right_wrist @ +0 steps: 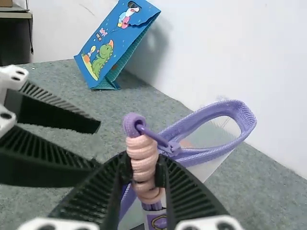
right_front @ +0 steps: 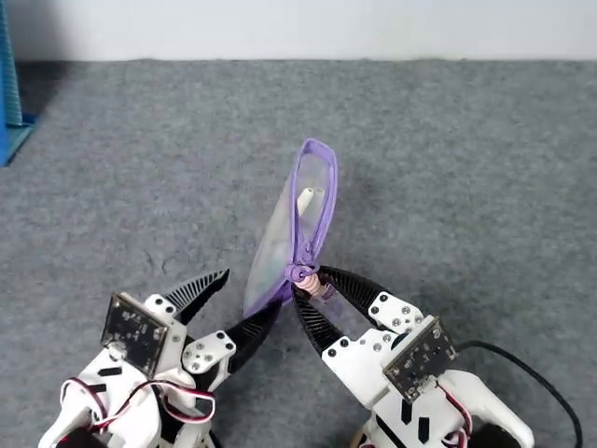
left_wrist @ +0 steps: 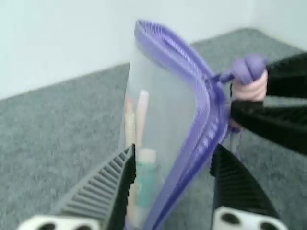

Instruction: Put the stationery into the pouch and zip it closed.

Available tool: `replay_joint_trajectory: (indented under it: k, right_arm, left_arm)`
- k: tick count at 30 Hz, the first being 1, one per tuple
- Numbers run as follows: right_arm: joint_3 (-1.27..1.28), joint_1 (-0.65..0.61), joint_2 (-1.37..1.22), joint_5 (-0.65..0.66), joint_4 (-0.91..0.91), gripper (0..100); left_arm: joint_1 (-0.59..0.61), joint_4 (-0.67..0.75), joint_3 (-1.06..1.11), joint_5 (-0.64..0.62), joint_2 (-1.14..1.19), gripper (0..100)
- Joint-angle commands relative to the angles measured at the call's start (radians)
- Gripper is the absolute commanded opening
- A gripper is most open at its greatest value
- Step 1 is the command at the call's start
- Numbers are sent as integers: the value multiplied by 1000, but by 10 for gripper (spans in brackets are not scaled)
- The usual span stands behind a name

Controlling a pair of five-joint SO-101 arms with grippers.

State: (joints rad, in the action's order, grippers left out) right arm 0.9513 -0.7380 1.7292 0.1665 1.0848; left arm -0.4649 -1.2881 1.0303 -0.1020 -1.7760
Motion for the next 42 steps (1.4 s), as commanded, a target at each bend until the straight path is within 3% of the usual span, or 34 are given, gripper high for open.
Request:
replay_joint_trajectory:
  k: [1, 10, 20, 31, 36, 42]
  right_arm:
    - [-69, -42, 1, 14, -25, 8]
    - [-66, -68, 1, 95, -22, 8]
    - [-66, -68, 1, 181, -18, 8]
    - [-66, -68, 1, 176, -25, 8]
    - [-66, -68, 1, 175, -19, 8]
    - [-66, -73, 1, 175, -25, 8]
  left_arm:
    - [-6, 87, 27, -17, 6, 250]
    - [-48, 94, 51, -17, 6, 250]
    - [-77, -2, 53, -15, 6, 250]
    - [-164, -37, 48, -15, 6, 250]
    - [-129, 28, 61, -20, 6, 250]
    - [-21, 230, 194, -14, 6, 250]
